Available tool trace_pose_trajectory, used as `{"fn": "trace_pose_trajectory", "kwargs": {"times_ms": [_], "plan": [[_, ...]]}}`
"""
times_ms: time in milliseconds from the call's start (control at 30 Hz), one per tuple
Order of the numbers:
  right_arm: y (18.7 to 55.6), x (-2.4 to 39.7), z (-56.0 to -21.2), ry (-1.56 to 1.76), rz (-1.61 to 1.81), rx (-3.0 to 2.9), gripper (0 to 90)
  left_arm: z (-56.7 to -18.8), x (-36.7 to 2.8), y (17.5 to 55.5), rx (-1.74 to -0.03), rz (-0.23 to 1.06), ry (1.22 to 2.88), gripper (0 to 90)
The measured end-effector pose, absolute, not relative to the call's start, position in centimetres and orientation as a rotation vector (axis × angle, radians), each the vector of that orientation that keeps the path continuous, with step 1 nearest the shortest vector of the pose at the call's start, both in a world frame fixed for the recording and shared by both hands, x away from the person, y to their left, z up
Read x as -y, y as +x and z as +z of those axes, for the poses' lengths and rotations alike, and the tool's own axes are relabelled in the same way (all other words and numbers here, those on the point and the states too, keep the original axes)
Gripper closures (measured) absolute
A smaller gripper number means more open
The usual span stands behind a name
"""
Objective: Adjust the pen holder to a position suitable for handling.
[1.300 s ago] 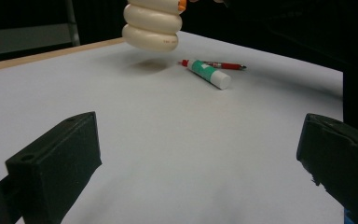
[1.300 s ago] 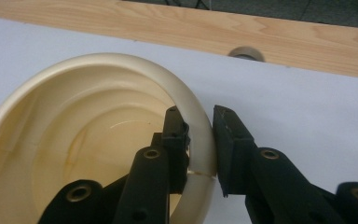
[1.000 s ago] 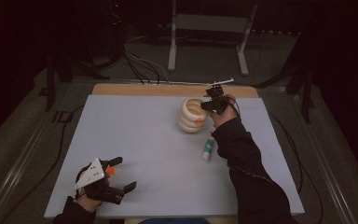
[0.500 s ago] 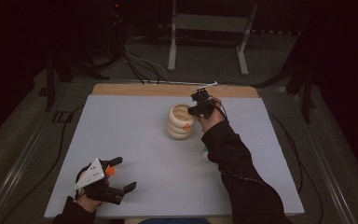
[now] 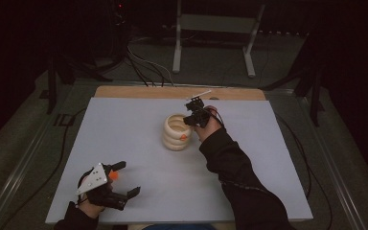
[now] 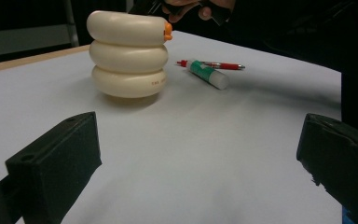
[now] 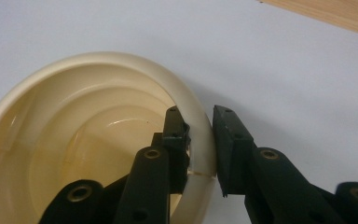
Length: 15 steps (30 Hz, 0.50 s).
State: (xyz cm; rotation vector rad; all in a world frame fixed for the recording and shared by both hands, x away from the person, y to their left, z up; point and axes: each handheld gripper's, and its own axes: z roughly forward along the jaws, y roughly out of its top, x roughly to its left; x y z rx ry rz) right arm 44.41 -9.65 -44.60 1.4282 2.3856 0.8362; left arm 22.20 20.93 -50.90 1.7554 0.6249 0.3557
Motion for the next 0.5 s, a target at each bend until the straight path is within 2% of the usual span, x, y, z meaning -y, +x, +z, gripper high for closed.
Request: {"fn": "trace_pose_trajectory", "kwargs": {"times_ms": [500], "plan": [[43.9,7.9,-45.3,1.371,0.806,-2.434,75.5,-50.9,-21.0,22.2,-0.624,0.355,1.756,0.0]]}}
